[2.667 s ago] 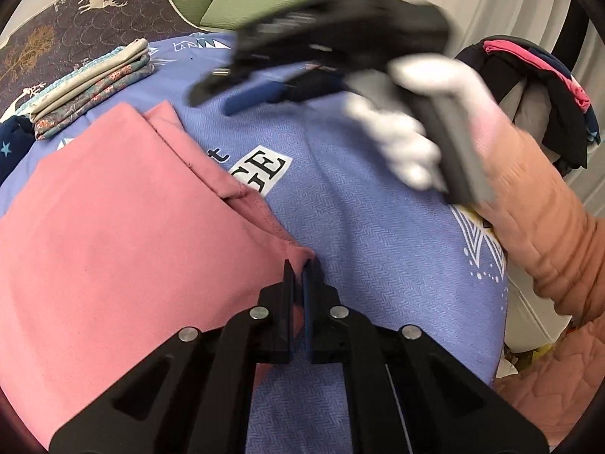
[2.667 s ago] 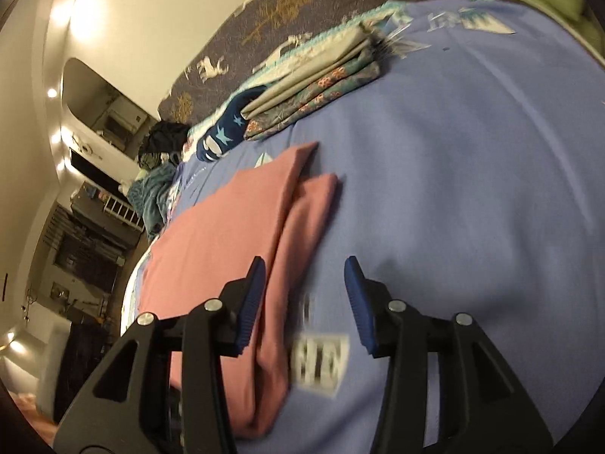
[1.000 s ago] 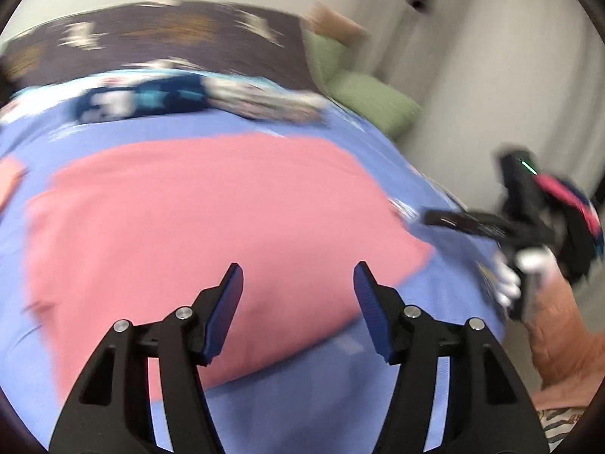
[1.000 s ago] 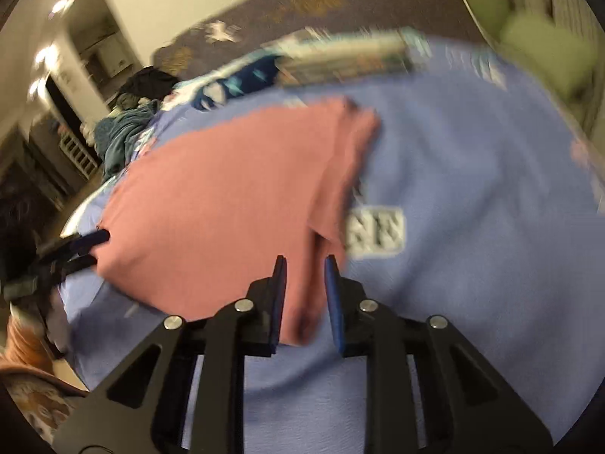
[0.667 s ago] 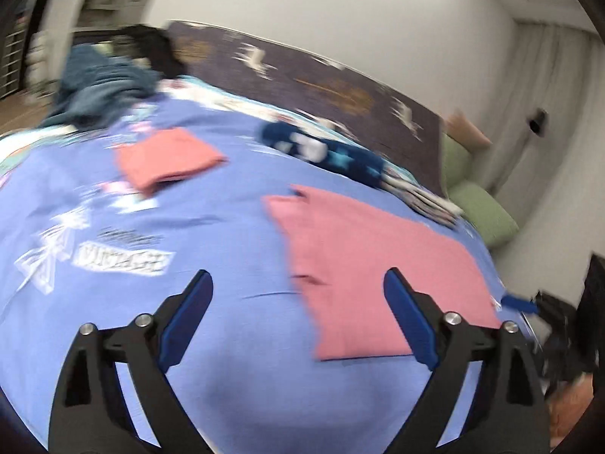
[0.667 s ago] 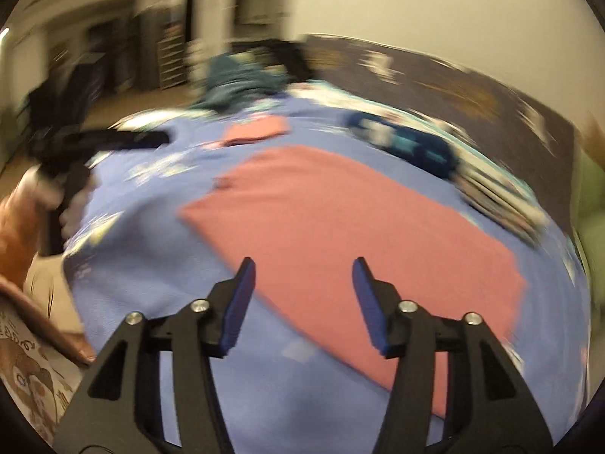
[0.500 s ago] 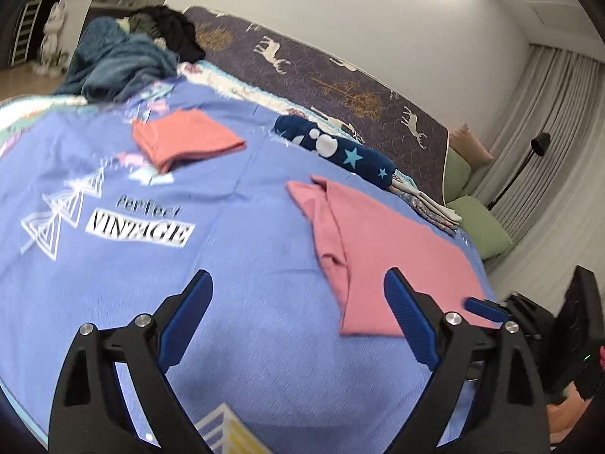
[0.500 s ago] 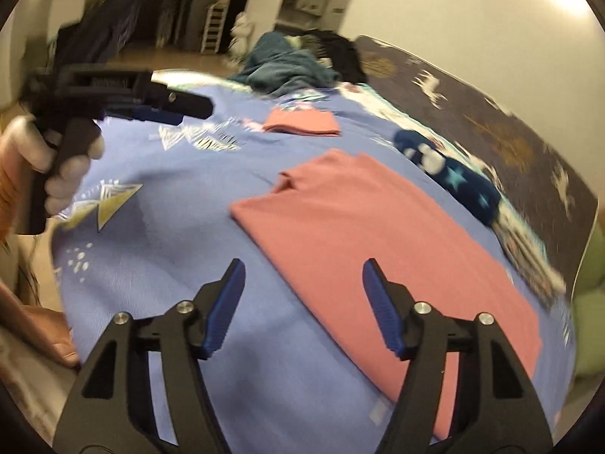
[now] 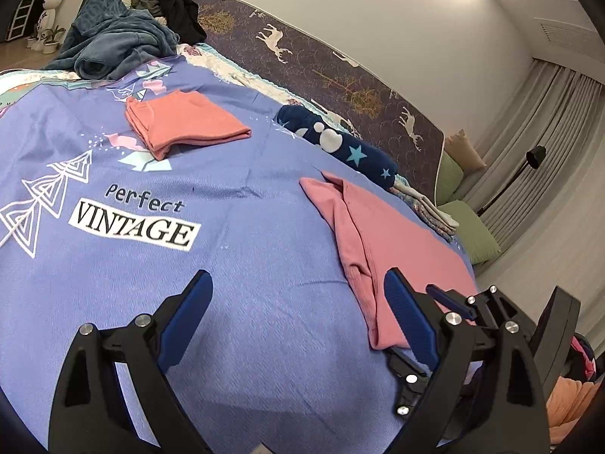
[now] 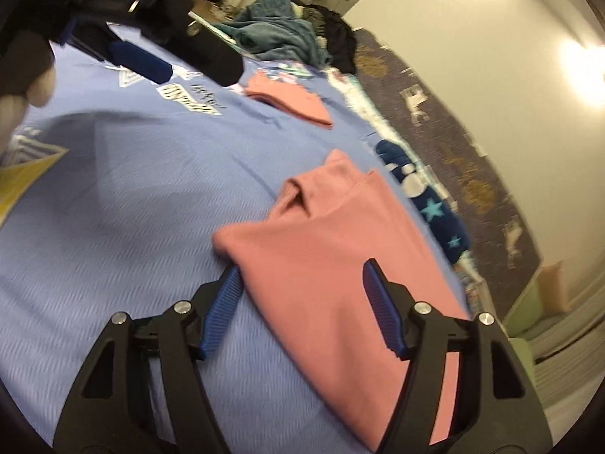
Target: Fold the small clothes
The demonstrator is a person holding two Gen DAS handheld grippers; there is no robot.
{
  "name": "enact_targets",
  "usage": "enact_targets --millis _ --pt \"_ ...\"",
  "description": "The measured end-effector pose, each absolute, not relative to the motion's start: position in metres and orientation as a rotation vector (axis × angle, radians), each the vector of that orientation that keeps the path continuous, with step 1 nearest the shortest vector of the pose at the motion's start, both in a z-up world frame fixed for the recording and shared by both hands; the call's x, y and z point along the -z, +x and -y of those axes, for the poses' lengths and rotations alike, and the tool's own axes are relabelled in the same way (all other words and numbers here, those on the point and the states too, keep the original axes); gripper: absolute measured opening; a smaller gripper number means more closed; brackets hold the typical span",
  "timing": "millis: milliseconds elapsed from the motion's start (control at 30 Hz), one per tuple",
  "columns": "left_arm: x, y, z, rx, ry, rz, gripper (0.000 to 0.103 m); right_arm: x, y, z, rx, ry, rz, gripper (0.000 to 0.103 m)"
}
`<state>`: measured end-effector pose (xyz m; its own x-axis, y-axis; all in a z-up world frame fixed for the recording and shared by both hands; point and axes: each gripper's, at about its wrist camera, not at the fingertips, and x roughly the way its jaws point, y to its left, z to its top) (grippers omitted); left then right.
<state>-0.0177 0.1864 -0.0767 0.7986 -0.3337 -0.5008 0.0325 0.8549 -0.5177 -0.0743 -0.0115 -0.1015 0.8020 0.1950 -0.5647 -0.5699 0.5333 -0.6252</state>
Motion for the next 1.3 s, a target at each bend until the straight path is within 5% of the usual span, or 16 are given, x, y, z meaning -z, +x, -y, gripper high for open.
enact_targets --millis 67,233,433,767,833,867,1167,1233,1300 --pt "0.076 -0.013 -0.190 0.206 -0.522 -0.615 0.092 0.107 -0.072 0.001 -0.456 -0.925 -0.440 0.043" --pt "0.080 -0.004 -0.195 0.229 -0.545 -0.624 0.092 0.117 -0.068 -0.012 -0.473 -0.970 -0.425 0.012" --pt "0.089 0.037 -0.189 0.416 -0.636 -0.684 0.092 0.073 -0.069 0.011 -0.590 -0.743 -0.434 0.006" --pt "0.104 0.155 -0.147 0.627 -0.764 -0.833 0.091 0.080 -0.053 0.010 -0.619 -0.654 -0.534 0.006" --pt "0.103 0.176 -0.137 0.578 -0.710 -0.837 0.059 0.079 -0.049 0.011 -0.625 -0.610 -0.564 0.006" --pt "0.107 0.186 -0.137 0.565 -0.712 -0.852 0.004 0.080 -0.049 0.010 -0.624 -0.608 -0.568 0.006" --pt "0.105 0.188 -0.186 0.449 -0.788 -0.727 0.000 0.083 -0.049 0.013 -0.639 -0.556 -0.607 0.006" --pt "0.100 0.180 -0.187 0.451 -0.776 -0.732 0.010 0.083 -0.049 0.013 -0.638 -0.558 -0.602 0.006" --pt "0.095 0.173 -0.188 0.448 -0.759 -0.741 0.046 0.082 -0.051 0.014 -0.641 -0.548 -0.603 0.006"
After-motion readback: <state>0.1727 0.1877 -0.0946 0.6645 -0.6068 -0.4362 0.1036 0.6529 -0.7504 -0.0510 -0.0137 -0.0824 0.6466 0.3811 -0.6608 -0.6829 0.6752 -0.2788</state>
